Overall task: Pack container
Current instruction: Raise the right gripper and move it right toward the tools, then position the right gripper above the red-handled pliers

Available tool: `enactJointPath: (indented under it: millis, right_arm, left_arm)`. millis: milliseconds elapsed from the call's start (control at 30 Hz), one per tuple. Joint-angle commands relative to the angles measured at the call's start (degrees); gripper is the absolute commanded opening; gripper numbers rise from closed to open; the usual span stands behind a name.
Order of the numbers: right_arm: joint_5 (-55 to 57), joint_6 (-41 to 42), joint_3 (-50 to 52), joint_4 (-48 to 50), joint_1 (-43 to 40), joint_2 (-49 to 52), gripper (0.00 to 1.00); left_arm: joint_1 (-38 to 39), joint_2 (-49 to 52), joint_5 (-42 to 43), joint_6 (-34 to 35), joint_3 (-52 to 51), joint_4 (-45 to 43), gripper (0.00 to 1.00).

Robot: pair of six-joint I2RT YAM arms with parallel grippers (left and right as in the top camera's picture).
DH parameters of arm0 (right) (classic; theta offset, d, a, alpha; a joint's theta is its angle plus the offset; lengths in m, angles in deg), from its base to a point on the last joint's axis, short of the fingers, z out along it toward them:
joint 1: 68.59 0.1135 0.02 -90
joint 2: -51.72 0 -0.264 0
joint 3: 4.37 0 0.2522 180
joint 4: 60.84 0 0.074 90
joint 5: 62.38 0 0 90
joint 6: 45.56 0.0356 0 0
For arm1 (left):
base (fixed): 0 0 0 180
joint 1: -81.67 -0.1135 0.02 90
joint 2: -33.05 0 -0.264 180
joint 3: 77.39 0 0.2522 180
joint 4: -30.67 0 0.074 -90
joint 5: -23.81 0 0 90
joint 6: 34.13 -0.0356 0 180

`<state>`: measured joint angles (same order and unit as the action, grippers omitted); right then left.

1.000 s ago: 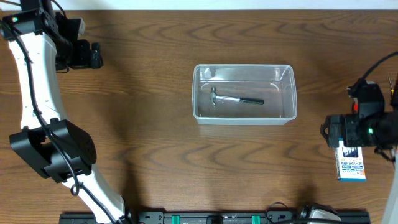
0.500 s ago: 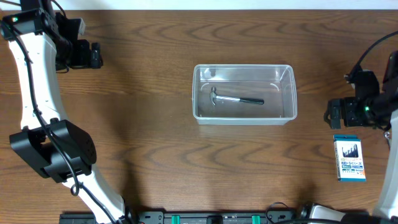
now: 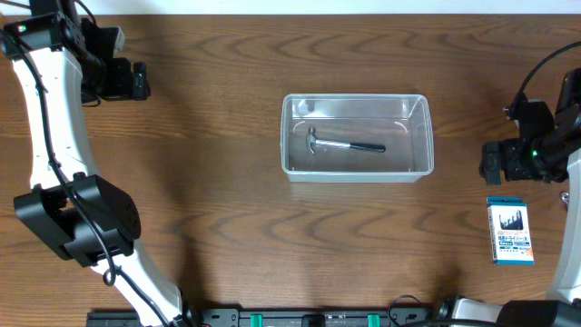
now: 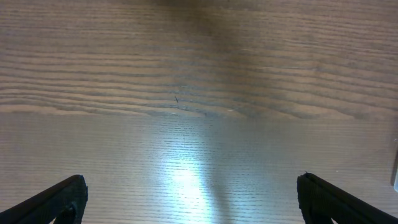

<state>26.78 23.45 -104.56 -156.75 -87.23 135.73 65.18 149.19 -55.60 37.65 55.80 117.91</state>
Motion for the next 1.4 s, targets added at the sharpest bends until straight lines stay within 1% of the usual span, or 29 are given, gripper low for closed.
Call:
enactJointPath:
  millis: [0, 300, 433, 800, 900, 967, 1100, 1367]
  right_arm:
    - [1.51, -0.92, 0.09, 0.13, -0.52, 0.0, 0.99]
    - [1.42, 1.29, 0.09, 0.24, -0.52, 0.0, 0.99]
    - [-0.85, 1.01, 0.09, 1.29, -0.52, 0.0, 0.99]
    - [-1.09, -7.74, 2.54, 3.98, -0.52, 0.04, 0.99]
    - [-0.26, -11.61, 2.91, 4.44, -0.52, 0.11, 0.99]
    - [0.92, -12.7, 3.1, 5.22, -0.59, 0.24, 0.99]
    - [4.52, -12.96, 3.41, 6.16, -1.16, 1.2, 0.99]
    - [4.46, -11.67, 3.41, 6.08, -3.93, 5.68, 0.99]
  left_arm:
    - [-0.2, 0.68, 0.72, 0.09, -0.39, 0.2, 0.98]
    - [-0.2, 0.68, 0.72, 0.09, -0.39, 0.2, 0.98]
    - [-0.2, 0.68, 0.72, 0.07, -0.39, 0.2, 0.98]
    - [-0.2, 0.68, 0.72, 0.09, -0.39, 0.2, 0.98]
    - [-0.2, 0.68, 0.72, 0.07, -0.39, 0.2, 0.98]
    - [-0.2, 0.68, 0.72, 0.09, -0.39, 0.2, 0.98]
    - [-0.2, 0.68, 0.72, 0.09, -0.39, 0.2, 0.98]
    - [-0.2, 0.68, 0.72, 0.09, -0.39, 0.2, 0.98]
